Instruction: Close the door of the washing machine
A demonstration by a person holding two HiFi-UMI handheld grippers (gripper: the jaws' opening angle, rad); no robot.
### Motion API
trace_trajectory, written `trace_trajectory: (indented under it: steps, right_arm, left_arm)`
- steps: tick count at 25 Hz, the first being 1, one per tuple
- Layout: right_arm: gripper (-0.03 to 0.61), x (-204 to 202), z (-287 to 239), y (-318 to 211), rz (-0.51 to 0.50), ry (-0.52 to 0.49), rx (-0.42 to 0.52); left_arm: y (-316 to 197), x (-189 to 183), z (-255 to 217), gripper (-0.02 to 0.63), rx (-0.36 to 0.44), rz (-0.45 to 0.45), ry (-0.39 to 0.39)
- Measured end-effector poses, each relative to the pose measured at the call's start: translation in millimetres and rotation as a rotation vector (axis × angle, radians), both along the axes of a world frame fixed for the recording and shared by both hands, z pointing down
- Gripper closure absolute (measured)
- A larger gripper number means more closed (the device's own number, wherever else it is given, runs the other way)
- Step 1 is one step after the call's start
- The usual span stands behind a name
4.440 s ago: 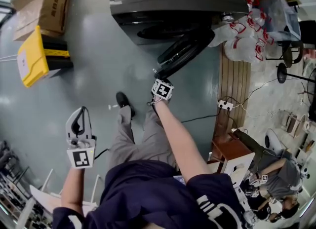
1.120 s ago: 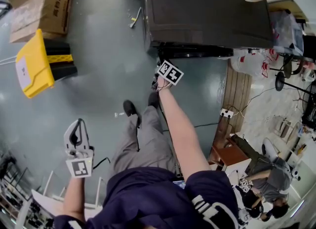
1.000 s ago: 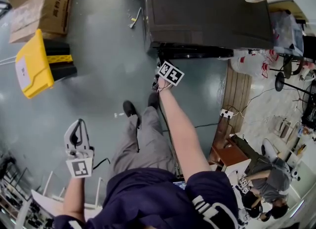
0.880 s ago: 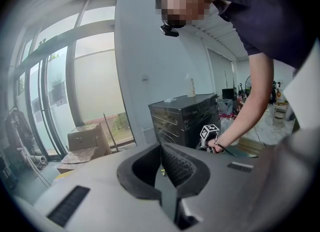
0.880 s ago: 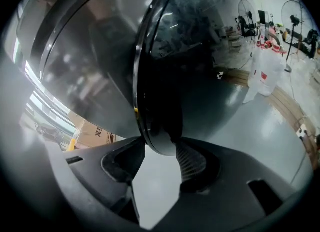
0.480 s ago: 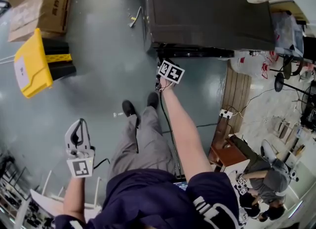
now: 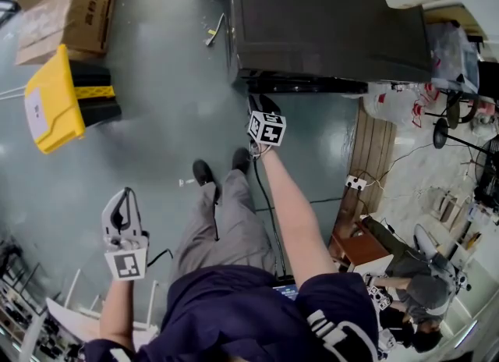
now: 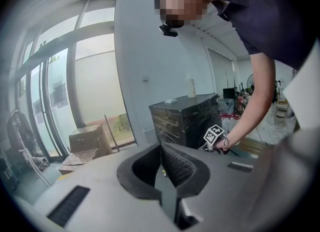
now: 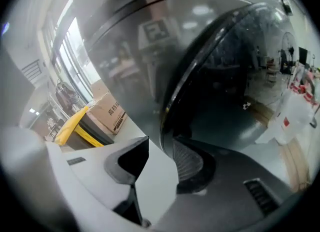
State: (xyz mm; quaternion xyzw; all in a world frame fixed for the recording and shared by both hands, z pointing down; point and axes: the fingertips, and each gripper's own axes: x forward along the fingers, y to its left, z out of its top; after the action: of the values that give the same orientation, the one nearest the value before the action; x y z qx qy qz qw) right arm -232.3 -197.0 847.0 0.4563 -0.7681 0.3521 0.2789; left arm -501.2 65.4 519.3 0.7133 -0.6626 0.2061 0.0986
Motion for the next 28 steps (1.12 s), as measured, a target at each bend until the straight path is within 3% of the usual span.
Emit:
trace_trajectory:
  steps: [4,6,11,19,28]
  right_arm:
    - [0.421,-0.4,-20.6,8.6,-0.069,0.015,0.076]
    - [0.464,-0.8,-31.5,10.1,-0.107,0.035,0.124]
    - [0.49,-4.2,-66.1,20.3,-0.182,0.049,0.196]
    - [0.557,-13.3,-183.2,35.2,-0.256,-0.026,0.381]
    - [0.558,-4.4,-313.0,42.2,-0.292,-0.08,0.567]
  left_arm:
    - [-5.0,3.7,-11.1,0.588,0.02,-0.001,0.0]
    - [-9.8,4.4,-17.4,0.588,0.04,0.003,-0.003]
    - [-18.6,7.7,-33.1,0.588,0.075,0.008,-0.015]
    - [-34.0,6.1,-68.0,0.588,0.145,-0.006,-0.006]
    - [-42.1,14.5,-117.1,0.588,0.253,0.004,-0.002]
